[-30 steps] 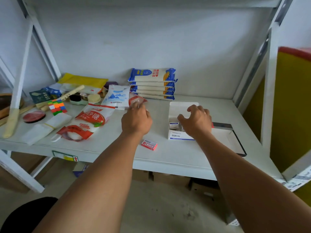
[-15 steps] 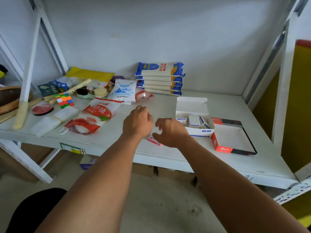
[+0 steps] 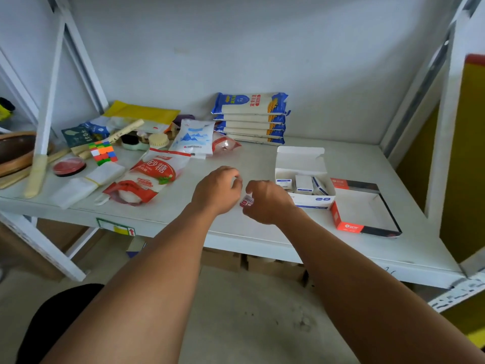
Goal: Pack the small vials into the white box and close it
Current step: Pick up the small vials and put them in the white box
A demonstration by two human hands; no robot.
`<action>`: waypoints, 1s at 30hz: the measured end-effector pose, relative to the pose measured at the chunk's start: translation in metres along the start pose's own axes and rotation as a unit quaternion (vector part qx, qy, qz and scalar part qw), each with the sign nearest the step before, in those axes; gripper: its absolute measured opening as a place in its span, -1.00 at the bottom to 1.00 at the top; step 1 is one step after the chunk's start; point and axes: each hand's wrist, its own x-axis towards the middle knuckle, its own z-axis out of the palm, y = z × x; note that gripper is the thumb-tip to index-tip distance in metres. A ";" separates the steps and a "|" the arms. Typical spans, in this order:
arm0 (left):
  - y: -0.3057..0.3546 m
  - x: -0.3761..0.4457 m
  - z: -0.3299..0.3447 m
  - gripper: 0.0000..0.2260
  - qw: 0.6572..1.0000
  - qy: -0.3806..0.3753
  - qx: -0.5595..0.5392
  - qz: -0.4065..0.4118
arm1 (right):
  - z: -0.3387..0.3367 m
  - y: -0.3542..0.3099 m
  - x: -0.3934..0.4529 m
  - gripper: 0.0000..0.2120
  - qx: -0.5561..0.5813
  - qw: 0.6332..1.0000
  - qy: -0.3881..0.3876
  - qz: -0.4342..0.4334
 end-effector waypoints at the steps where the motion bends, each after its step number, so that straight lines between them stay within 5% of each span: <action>1: 0.004 0.002 -0.003 -0.81 1.000 -0.007 0.004 -0.002 | -0.005 0.003 0.002 -0.59 0.003 1.000 -0.001 0.004; 5: -0.006 0.005 -0.003 -0.71 0.998 -0.052 0.038 -0.020 | -0.023 0.002 0.008 -0.64 0.076 0.997 -0.007 -0.013; 10: 0.021 0.013 0.011 -0.69 0.998 -0.066 0.011 -0.018 | -0.056 0.059 0.015 -0.70 0.193 0.974 0.093 0.073; 16: 0.007 0.007 0.007 -0.75 0.998 -0.062 0.007 -0.016 | -0.057 0.117 0.006 -0.75 0.176 0.960 0.138 0.167; 23: 0.004 0.002 0.009 -0.73 0.997 -0.072 0.010 -0.016 | -0.045 0.148 -0.018 -0.71 0.136 0.972 0.037 0.187; 30: 0.001 0.001 0.006 -0.75 0.997 -0.061 0.011 -0.035 | -0.039 0.120 -0.006 -0.84 0.135 0.968 0.116 0.178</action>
